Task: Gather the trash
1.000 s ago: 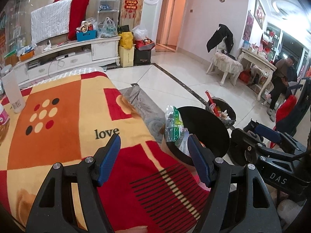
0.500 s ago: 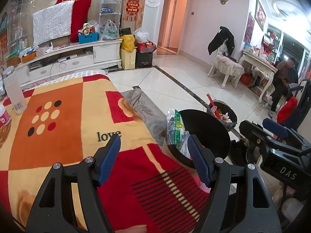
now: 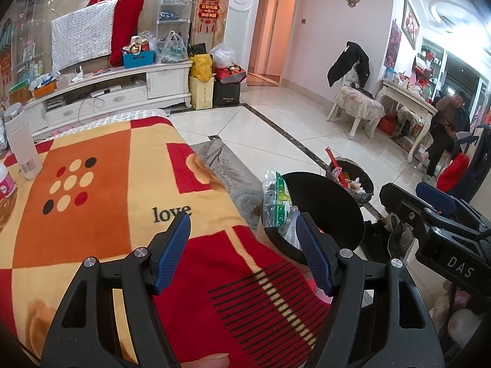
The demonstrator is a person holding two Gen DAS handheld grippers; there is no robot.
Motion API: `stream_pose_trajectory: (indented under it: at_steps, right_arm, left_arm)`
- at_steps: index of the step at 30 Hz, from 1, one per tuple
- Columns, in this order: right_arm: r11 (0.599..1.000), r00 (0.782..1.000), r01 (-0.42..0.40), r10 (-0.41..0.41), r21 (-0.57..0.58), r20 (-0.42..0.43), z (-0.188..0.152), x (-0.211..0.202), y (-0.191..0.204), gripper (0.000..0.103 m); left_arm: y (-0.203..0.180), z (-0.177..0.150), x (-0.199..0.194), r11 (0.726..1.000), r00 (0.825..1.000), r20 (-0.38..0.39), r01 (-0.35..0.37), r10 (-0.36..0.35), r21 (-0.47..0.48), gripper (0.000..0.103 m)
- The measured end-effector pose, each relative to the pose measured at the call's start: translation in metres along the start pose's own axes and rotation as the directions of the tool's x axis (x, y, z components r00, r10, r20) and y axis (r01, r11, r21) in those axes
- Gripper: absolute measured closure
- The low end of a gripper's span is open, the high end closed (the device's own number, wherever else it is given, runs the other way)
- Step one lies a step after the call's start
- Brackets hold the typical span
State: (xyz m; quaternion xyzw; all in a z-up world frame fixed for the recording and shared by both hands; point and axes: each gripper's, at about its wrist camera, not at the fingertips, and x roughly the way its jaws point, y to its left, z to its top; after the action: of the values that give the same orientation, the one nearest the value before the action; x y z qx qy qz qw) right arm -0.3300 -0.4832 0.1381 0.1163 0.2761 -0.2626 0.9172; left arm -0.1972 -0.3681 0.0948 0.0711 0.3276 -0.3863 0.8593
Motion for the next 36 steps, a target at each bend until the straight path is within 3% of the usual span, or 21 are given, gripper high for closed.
stream_pose_trajectory:
  at_steps: [36]
  right_arm:
    - [1.0, 1.0, 0.005, -0.005, -0.001, -0.018, 0.0002, 0.0042, 0.0025, 0.02]
  left_arm:
    - [0.0008, -0.0065, -0.0006, 1.0, 1.0, -0.006, 0.005, -0.005, -0.002, 0.032]
